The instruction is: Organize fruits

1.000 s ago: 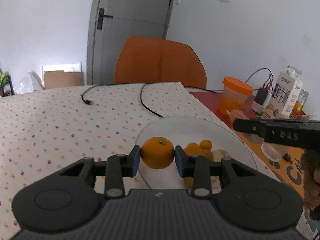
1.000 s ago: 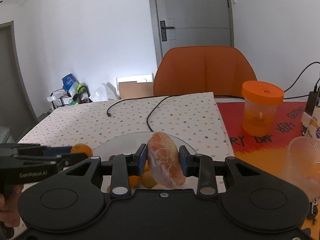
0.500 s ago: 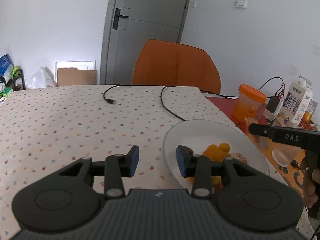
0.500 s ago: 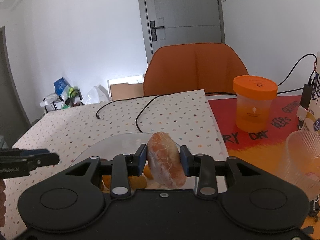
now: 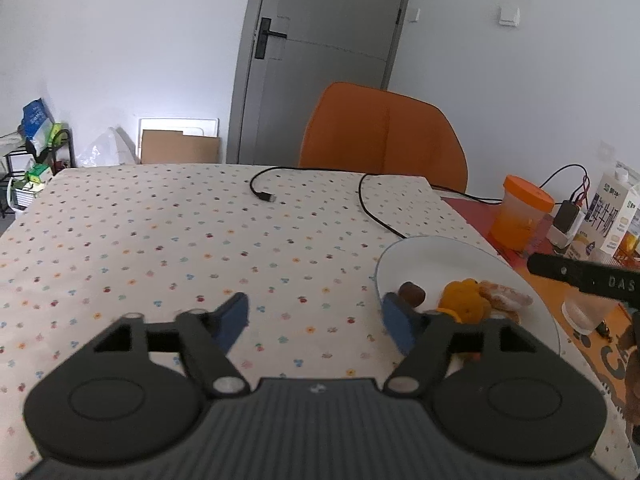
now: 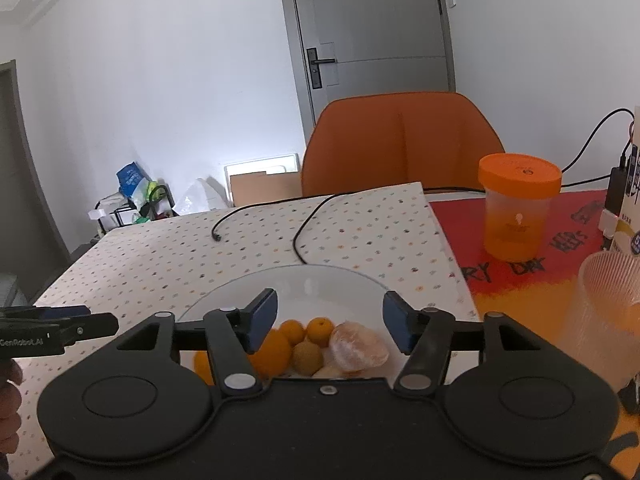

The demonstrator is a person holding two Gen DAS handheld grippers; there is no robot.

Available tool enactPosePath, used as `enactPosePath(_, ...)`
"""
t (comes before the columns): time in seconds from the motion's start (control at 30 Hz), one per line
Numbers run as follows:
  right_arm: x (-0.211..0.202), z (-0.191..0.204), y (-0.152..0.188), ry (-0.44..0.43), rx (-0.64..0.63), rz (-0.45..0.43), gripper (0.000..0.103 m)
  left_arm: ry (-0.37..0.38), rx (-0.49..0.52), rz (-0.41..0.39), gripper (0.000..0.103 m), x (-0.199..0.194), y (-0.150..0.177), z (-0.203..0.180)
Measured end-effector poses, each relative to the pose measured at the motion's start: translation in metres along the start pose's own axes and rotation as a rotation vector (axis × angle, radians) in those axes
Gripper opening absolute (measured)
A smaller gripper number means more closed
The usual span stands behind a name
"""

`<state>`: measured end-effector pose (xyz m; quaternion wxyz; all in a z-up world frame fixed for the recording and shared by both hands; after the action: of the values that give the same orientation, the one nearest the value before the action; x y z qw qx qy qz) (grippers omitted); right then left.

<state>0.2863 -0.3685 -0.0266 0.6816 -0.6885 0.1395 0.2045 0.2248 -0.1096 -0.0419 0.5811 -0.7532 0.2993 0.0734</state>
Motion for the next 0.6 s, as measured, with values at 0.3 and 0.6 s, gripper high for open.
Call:
enactPosePath(0.3, -0.023, 0.019, 0.01, -0.029, -0.02, 0.01, 0.069, 0.006, 0.012, -0.014, 0.082, -0.022, 0.009, -0.002)
enactPosePath(0.6, -0.046, 0.034, 0.016, -0.032, -0.019, 0.003, 0.074, 0.021, 0.005, -0.008, 0.093, -0.046, 0.016, 0.002)
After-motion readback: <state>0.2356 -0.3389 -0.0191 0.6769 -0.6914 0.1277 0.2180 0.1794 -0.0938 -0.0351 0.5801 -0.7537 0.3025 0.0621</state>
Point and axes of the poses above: each gripper's, at about its wrist camera, not at the fingertips, and x roughly the way its jaws point, z to its left, y to its underside, the point moved 4 cm from there along x, roughly the way its jaws point, and after that the axes turned 15 degrees about y, right-handed, at the moved point
